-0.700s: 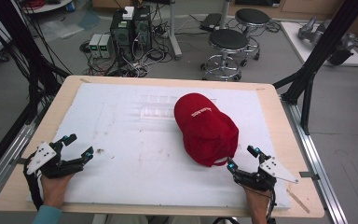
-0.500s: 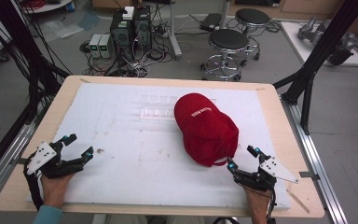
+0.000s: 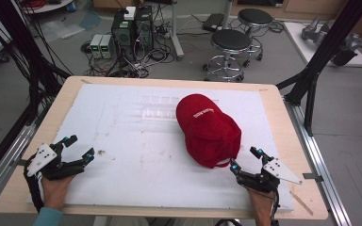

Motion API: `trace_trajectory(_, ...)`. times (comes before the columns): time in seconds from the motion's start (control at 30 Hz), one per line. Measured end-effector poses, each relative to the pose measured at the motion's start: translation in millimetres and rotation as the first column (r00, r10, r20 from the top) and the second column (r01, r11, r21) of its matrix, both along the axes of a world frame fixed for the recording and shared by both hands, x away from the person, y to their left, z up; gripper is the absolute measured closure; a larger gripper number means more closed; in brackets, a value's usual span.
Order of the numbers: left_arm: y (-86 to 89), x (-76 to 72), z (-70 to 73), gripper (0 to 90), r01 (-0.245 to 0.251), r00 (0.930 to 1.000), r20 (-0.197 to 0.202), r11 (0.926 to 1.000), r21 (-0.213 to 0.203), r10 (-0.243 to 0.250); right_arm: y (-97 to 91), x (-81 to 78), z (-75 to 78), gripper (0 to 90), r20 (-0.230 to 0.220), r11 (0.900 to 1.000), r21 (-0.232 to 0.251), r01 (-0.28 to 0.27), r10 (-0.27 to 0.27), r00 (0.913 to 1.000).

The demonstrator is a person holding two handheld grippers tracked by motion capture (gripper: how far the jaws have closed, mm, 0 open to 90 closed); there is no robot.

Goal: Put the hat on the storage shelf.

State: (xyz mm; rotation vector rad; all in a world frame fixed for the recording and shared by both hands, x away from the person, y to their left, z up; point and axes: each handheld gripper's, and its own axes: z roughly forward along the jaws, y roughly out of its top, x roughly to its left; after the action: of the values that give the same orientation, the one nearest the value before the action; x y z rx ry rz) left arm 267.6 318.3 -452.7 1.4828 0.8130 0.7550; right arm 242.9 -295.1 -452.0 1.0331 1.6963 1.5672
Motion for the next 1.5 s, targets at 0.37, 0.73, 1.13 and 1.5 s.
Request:
trace_trajectory(0.37,0.1,-0.1,0.0,15.8,0.002,1.0000,0.003,1.0000,0.003,-0.002,2.7,2.9,2.0,10.0,-0.028,0.9994,-0.015,0.031,-0.032,0.9991)
trace_trajectory(0.73,-0.1,-0.3,-0.1,15.8,0.000,1.0000,0.002,1.0000,-0.002,0.000,21.7,6.4,24.9,10.0,-0.054,0.9998,0.008,0.020,-0.020,0.9984)
trace_trajectory(1.13,0.1,-0.5,-0.1,15.8,0.000,1.0000,0.003,1.0000,-0.001,0.000,56.3,13.3,33.3,10.1,-0.131,0.9988,-0.015,0.046,-0.047,0.9903)
trace_trajectory(1.5,0.5,-0.1,-0.1,15.8,-0.001,1.0000,0.003,1.0000,-0.005,0.001,67.7,13.1,30.5,25.2,-0.145,0.9879,-0.046,0.148,-0.153,0.9775)
